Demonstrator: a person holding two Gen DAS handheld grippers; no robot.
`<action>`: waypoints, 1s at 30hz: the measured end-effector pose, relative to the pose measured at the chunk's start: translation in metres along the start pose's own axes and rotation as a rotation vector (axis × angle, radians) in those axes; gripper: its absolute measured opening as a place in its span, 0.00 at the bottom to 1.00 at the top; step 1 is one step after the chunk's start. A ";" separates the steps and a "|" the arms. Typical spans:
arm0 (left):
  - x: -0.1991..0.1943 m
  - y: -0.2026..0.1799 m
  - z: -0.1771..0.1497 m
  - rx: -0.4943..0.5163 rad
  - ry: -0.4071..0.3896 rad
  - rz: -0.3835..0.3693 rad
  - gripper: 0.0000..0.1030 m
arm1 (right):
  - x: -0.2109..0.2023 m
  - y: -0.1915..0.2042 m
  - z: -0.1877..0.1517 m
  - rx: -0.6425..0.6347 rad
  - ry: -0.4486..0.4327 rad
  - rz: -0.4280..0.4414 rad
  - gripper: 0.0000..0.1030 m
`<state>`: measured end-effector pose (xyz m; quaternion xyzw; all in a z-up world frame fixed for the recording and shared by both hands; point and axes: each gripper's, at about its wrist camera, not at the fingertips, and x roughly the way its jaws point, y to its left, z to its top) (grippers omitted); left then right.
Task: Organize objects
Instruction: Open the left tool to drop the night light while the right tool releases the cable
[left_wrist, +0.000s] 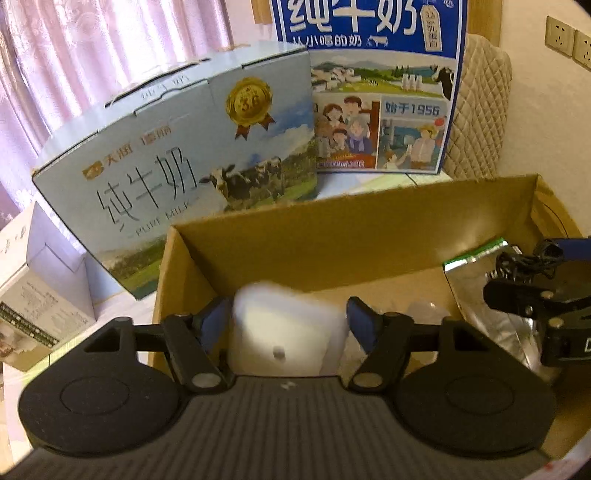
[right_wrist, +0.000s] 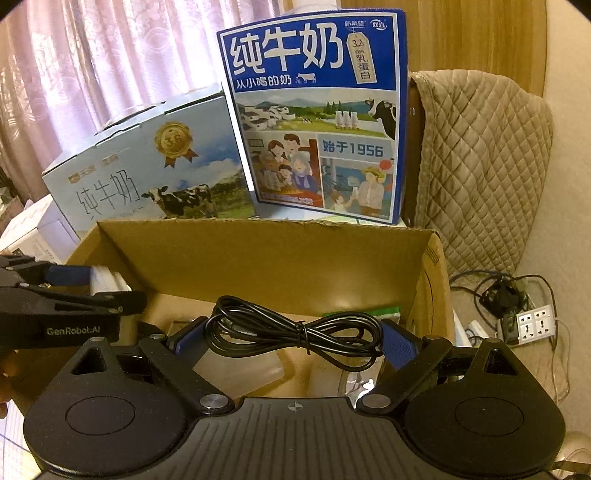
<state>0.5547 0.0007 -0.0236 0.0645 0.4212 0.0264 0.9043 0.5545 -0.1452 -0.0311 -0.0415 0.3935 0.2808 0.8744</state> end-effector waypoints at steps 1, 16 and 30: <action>0.000 0.000 0.001 0.001 -0.005 0.002 0.75 | 0.001 0.000 0.001 -0.001 -0.001 -0.001 0.90; -0.008 0.015 0.004 -0.011 -0.028 0.014 0.85 | 0.018 -0.003 0.015 0.068 -0.021 0.025 0.90; -0.037 0.024 -0.014 -0.081 -0.042 -0.029 0.95 | -0.019 -0.012 0.027 0.152 -0.121 0.092 0.98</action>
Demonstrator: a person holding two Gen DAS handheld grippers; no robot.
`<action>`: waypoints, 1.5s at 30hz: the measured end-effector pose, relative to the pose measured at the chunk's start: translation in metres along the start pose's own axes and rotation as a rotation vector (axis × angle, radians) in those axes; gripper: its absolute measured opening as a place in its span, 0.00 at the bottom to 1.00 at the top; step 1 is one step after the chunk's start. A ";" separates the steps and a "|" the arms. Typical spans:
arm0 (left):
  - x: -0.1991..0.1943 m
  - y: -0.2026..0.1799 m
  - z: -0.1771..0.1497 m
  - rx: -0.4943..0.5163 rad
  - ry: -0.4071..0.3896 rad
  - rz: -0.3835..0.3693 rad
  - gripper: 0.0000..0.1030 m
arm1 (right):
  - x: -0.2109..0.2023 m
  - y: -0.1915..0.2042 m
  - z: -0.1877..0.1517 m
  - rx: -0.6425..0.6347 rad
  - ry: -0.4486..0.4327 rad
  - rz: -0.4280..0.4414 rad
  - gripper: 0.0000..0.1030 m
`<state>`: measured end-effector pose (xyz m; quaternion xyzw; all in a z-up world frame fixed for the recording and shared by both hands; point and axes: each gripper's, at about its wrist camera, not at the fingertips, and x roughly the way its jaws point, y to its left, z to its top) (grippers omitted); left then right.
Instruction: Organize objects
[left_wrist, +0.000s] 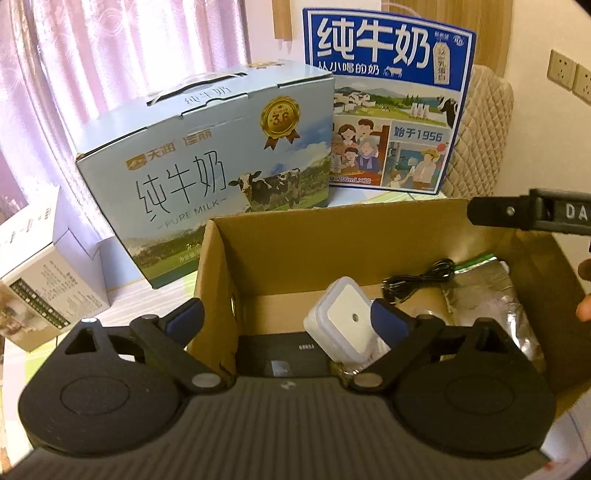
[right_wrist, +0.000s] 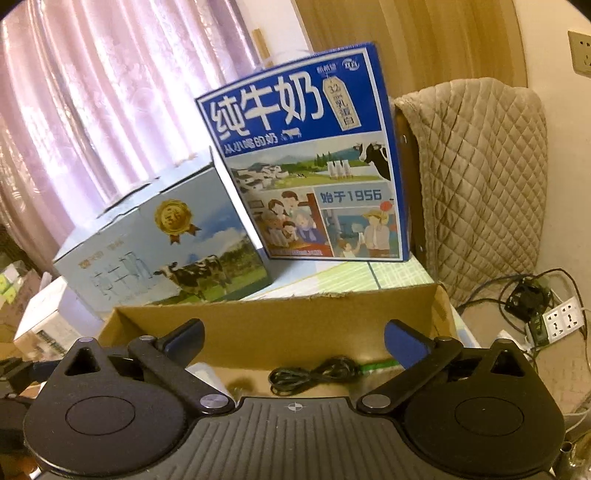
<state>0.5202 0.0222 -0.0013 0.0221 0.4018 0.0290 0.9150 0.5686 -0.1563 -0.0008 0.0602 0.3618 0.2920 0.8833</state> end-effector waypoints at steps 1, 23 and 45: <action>-0.004 0.000 -0.002 -0.005 -0.006 -0.003 0.96 | -0.006 0.000 -0.003 -0.001 0.000 0.004 0.98; -0.149 -0.036 -0.065 -0.078 -0.133 0.008 0.99 | -0.163 0.003 -0.097 -0.108 0.031 0.003 0.98; -0.246 -0.058 -0.195 -0.100 -0.019 0.039 0.99 | -0.256 0.056 -0.191 -0.146 0.154 -0.037 0.98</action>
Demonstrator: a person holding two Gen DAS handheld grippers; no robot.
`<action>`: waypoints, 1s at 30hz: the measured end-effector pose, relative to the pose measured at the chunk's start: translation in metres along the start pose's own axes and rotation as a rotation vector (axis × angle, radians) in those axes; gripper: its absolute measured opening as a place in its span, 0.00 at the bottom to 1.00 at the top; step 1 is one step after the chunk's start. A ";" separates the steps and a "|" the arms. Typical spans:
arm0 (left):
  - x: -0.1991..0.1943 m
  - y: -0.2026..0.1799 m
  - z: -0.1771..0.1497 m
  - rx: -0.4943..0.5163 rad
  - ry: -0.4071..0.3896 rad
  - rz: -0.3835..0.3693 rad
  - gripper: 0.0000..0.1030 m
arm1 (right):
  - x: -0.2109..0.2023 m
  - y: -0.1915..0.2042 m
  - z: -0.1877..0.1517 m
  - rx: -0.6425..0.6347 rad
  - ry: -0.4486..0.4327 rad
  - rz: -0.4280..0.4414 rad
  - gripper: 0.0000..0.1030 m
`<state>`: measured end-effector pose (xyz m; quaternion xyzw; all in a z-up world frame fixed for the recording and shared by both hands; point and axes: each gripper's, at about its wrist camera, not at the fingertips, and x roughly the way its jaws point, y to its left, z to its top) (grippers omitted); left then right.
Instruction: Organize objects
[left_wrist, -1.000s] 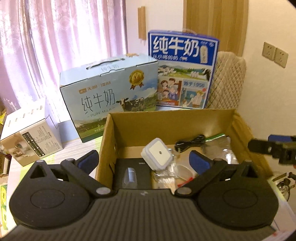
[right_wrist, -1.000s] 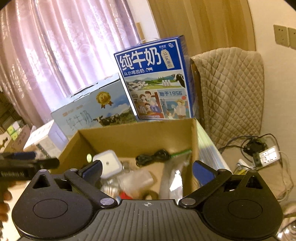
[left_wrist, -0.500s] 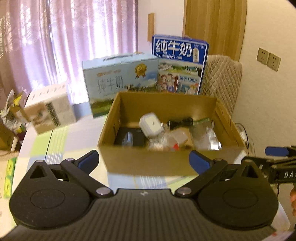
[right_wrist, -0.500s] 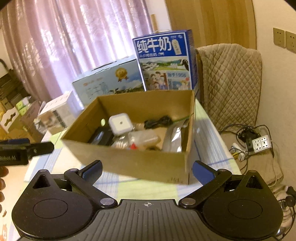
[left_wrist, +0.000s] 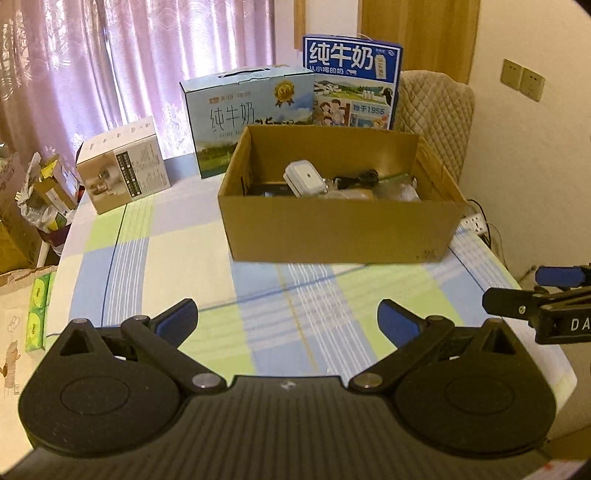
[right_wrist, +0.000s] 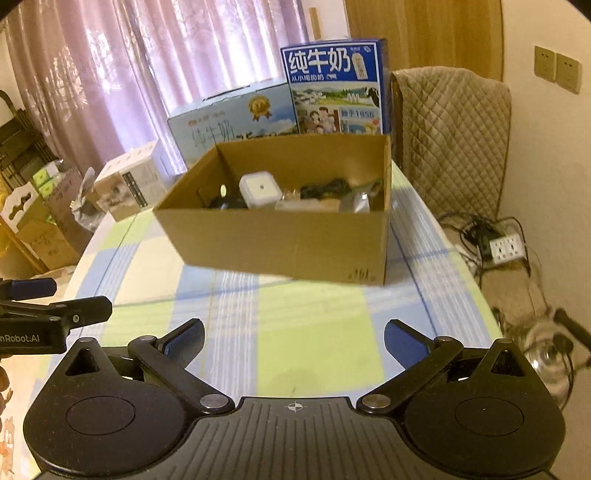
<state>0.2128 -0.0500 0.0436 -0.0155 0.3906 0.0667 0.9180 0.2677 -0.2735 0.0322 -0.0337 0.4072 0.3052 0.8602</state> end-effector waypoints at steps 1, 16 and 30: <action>-0.004 0.003 -0.005 -0.001 0.005 -0.008 0.99 | -0.003 0.004 -0.005 0.003 0.003 -0.004 0.98; -0.047 0.028 -0.062 0.036 0.041 -0.078 0.99 | -0.036 0.057 -0.062 0.017 0.021 -0.043 0.98; -0.066 0.033 -0.087 0.044 0.044 -0.078 0.99 | -0.051 0.070 -0.084 0.022 0.023 -0.054 0.98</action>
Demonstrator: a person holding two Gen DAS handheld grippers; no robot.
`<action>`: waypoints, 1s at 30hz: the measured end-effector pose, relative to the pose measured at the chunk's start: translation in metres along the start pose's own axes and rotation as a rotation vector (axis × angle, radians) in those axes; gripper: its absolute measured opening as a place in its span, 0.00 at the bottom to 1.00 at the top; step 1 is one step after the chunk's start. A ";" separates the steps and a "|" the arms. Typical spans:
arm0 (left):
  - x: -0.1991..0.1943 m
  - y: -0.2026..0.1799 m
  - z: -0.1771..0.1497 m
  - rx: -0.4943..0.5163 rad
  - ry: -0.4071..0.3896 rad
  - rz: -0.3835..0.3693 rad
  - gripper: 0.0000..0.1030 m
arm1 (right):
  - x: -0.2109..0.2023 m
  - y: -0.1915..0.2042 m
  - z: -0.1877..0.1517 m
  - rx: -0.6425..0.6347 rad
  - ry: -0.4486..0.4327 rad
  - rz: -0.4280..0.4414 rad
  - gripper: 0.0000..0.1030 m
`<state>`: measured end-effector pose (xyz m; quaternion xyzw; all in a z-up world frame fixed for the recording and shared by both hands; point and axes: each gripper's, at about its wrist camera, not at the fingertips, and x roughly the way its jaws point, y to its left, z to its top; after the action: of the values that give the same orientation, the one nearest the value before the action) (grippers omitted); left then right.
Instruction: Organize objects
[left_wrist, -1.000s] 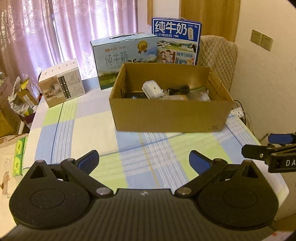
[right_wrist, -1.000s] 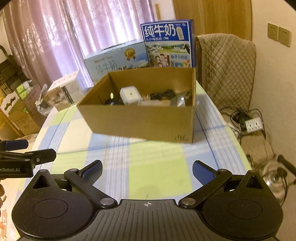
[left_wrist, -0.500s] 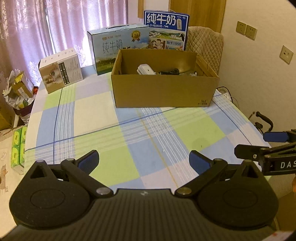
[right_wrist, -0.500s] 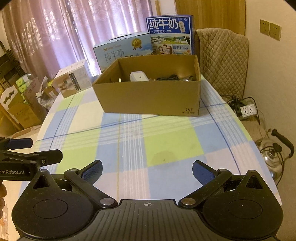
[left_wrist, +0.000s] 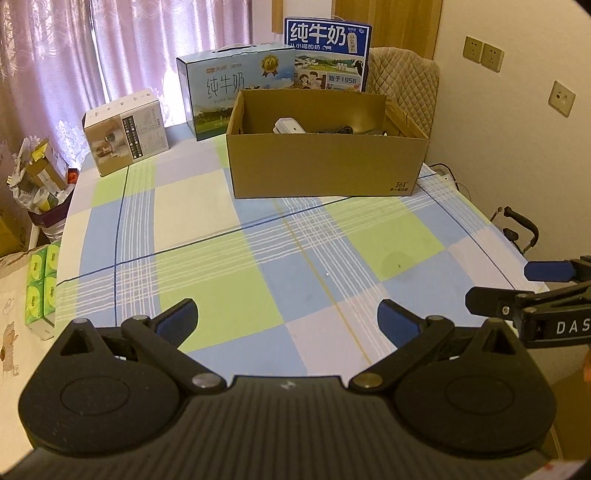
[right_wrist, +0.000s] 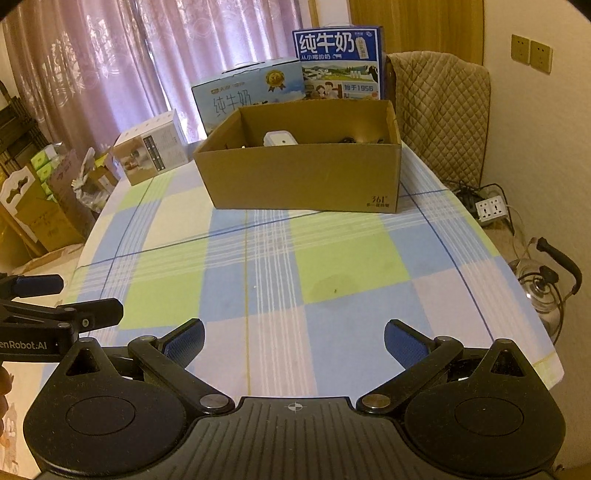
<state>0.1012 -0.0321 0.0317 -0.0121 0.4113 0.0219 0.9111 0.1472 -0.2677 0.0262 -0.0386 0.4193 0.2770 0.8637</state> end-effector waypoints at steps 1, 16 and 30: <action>-0.001 0.000 -0.001 0.001 -0.001 0.000 0.99 | -0.001 0.000 -0.001 -0.001 0.000 0.001 0.98; -0.005 -0.006 -0.004 0.005 -0.001 0.002 0.99 | -0.006 -0.002 -0.006 0.005 -0.003 -0.002 0.98; -0.003 -0.006 0.000 0.003 -0.003 -0.001 0.99 | -0.006 -0.004 -0.003 0.007 -0.003 -0.005 0.98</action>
<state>0.0996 -0.0385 0.0334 -0.0108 0.4102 0.0211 0.9117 0.1440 -0.2741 0.0277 -0.0362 0.4188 0.2736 0.8652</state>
